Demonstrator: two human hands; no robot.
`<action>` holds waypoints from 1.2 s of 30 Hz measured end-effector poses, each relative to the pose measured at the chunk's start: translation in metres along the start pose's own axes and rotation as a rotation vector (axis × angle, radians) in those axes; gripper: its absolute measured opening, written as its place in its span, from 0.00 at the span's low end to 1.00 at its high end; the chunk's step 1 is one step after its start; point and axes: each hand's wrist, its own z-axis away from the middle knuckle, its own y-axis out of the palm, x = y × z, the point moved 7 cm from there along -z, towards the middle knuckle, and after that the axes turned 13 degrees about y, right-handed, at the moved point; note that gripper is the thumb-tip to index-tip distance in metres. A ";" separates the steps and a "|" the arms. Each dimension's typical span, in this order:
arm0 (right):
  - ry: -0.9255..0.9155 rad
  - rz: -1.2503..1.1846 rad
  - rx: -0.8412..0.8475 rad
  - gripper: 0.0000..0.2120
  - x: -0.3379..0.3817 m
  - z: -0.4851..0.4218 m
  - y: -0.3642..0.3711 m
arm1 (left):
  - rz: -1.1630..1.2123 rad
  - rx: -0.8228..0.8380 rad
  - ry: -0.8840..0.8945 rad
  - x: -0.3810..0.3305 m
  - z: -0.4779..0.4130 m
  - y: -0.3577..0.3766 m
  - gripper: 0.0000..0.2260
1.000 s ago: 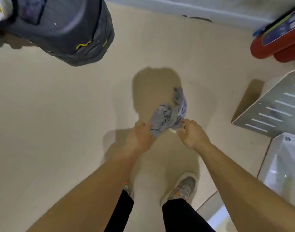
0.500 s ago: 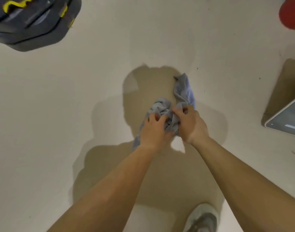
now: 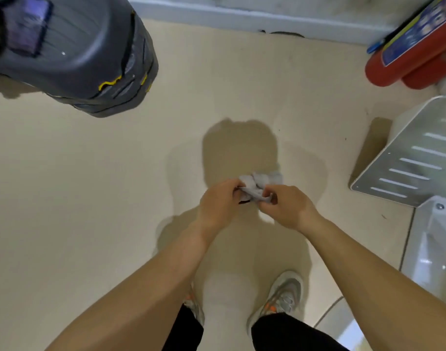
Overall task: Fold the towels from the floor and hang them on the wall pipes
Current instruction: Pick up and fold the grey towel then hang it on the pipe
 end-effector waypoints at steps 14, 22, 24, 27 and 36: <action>-0.164 -0.351 -0.040 0.09 0.138 0.396 -0.245 | -0.068 0.076 0.212 -0.356 0.172 -0.277 0.07; -0.327 -0.490 -0.237 0.16 0.183 0.543 -0.320 | 0.016 -0.133 0.214 -0.432 0.269 -0.349 0.09; -0.339 -0.517 -0.290 0.17 0.182 0.558 -0.328 | 0.093 -0.172 0.177 -0.431 0.280 -0.355 0.09; -0.330 -0.569 -0.390 0.15 0.176 0.580 -0.349 | 0.086 -0.202 0.141 -0.435 0.292 -0.376 0.11; -0.217 -0.345 -0.711 0.05 0.137 0.612 -0.405 | 0.034 -0.295 0.257 -0.447 0.310 -0.446 0.13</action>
